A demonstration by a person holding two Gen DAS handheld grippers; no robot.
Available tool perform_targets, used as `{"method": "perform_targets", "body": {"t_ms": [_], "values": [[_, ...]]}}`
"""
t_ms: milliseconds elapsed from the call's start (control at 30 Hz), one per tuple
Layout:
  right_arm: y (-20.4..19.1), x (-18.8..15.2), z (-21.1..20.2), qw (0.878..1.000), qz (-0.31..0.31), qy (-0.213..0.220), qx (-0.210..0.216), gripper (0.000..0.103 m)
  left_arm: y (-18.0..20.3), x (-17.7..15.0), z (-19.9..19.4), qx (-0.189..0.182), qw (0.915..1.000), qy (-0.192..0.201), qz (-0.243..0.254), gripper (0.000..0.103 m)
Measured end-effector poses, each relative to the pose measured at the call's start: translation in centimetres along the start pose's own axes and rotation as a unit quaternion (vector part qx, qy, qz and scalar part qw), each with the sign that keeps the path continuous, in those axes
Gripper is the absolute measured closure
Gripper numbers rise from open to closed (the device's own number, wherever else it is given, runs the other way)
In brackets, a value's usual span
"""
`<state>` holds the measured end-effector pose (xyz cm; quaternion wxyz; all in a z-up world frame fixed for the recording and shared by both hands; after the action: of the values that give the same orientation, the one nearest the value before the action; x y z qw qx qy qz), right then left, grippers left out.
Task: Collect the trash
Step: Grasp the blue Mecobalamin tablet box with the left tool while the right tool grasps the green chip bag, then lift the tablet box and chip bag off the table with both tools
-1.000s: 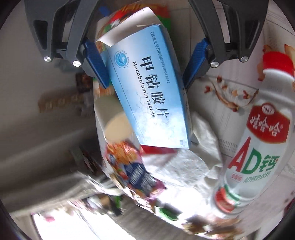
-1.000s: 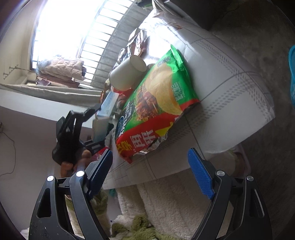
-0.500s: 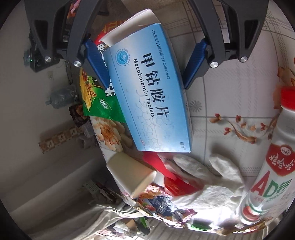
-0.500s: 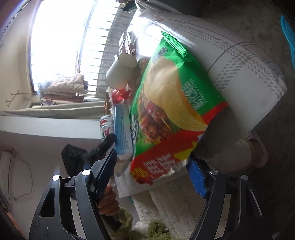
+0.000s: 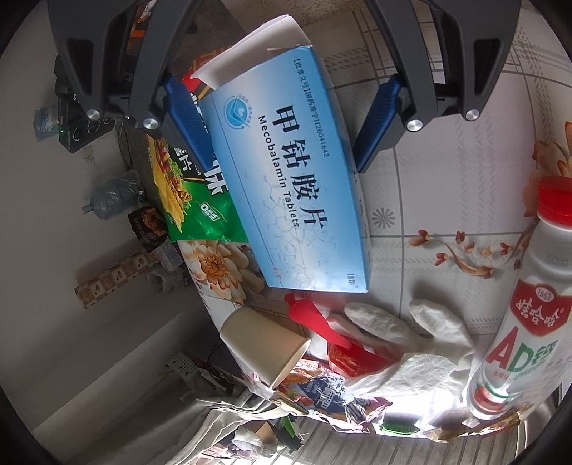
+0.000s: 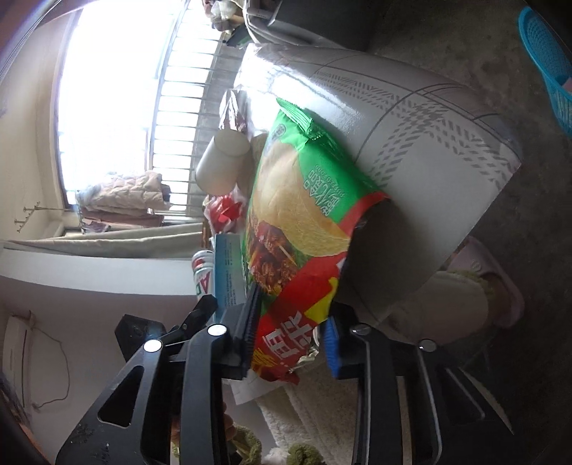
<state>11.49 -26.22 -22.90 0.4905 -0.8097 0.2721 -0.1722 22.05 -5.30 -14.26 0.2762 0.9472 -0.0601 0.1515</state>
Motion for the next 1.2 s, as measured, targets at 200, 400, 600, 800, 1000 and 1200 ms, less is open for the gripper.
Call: {"method": "perform_targets", "body": {"t_ms": [200, 400, 600, 800, 1000, 1200], "values": [[-1.0, -0.3, -0.8, 0.999, -0.024, 0.004, 0.027, 0.101, 0.1, 0.1, -0.9, -0.005, 0.9999, 0.008, 0.007, 0.026], [-2.9, -0.5, -1.4, 0.997, -0.057, 0.011, 0.041, 0.102, 0.6, 0.6, -2.7, -0.018, 0.9995, 0.022, 0.013, 0.053], [-3.7, -0.6, -2.0, 0.996, -0.078, 0.019, 0.048, 0.103, 0.2, 0.7, -2.7, -0.013, 0.9998, 0.014, 0.011, 0.053], [-3.6, -1.0, -1.5, 0.995, -0.085, 0.019, 0.041, 0.103, -0.3, 0.6, -2.2, 0.019, 0.9997, 0.012, 0.006, 0.023], [-3.5, -0.6, -1.5, 0.995, -0.093, 0.025, 0.025, 0.103, -1.0, 0.9, -1.3, 0.095, 0.9945, 0.008, 0.043, 0.016], [-3.4, -0.8, -1.8, 0.994, -0.106, 0.026, 0.016, 0.103, -1.7, 1.1, 0.2, 0.174, 0.9783, 0.007, 0.112, 0.015]]}}
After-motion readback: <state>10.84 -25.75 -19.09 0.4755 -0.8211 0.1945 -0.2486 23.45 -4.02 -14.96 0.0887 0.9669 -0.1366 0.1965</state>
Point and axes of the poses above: each gripper's, at about its wrist camera, not at the fingertips, and z roughly the way its jaws point, y to its right, x to its top, the point moved 10 cm from there along z, roughly the way its jaws point, and after that the axes turned 6 degrees about -y, right-handed, at the moved point
